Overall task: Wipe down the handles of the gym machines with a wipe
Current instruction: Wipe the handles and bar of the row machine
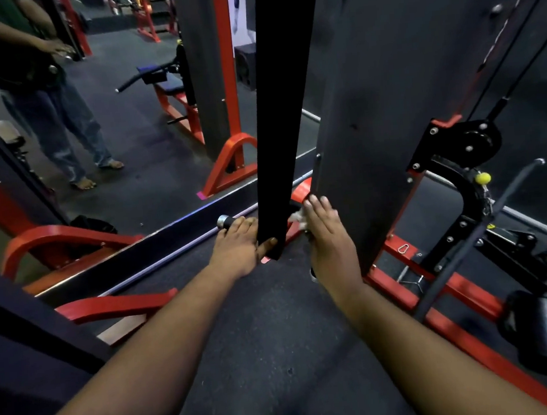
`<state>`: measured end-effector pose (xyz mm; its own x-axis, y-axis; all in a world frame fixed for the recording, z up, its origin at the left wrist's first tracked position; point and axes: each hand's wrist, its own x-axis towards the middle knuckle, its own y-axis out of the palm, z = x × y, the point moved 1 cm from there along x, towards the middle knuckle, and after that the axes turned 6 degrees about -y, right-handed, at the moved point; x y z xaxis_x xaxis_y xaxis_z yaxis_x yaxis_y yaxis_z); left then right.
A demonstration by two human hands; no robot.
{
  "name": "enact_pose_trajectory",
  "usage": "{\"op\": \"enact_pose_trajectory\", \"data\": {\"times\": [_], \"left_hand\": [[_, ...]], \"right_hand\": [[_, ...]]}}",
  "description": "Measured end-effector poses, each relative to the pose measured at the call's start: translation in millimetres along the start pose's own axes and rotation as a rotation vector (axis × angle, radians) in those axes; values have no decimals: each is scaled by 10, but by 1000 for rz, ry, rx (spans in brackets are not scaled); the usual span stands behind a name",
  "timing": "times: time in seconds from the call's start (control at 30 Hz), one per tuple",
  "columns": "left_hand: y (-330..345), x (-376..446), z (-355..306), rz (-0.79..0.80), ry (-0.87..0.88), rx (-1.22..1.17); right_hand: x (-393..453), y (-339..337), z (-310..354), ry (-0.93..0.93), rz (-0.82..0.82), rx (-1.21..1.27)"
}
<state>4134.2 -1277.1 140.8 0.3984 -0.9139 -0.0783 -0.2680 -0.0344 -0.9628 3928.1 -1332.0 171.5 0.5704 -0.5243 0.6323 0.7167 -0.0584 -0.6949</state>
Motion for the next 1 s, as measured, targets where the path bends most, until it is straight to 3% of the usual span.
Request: {"op": "enact_pose_trajectory", "data": {"times": [0.1,0.17,0.3,0.37,0.43,0.5,0.6,0.7,0.8,0.87,0.93,1.0], "left_hand": [[-40,-15,-6,-12,0,3],[-56,-25,-11,-21,-1,13],[-52,-22,-28,-6,-22,0],[-42,-16,-28,12,-30,-3],[-30,-14,-22,15,-33,-2],[-11,-6,-14,13,-35,12],[9,7,-4,23,-37,36],[4,-6,-11,24,-29,60],[-25,-30,4,6,-35,86],[-32,-53,24,-19,-28,108],[-20,-68,27,-18,-25,111],[-9,-77,20,-12,-33,118]], "right_hand": [[219,-37,90,3,55,-83],[111,-48,84,95,-28,55],[-361,47,-6,597,-264,444],[-536,163,-61,858,-289,724],[-554,209,-126,992,-303,905],[-380,149,-158,963,-315,885],[108,-68,37,655,-238,683],[464,-103,279,288,58,149],[377,-47,201,92,54,-104],[139,-41,68,101,-65,40],[-160,4,-53,305,-157,268],[-473,139,-143,554,-113,478]]}}
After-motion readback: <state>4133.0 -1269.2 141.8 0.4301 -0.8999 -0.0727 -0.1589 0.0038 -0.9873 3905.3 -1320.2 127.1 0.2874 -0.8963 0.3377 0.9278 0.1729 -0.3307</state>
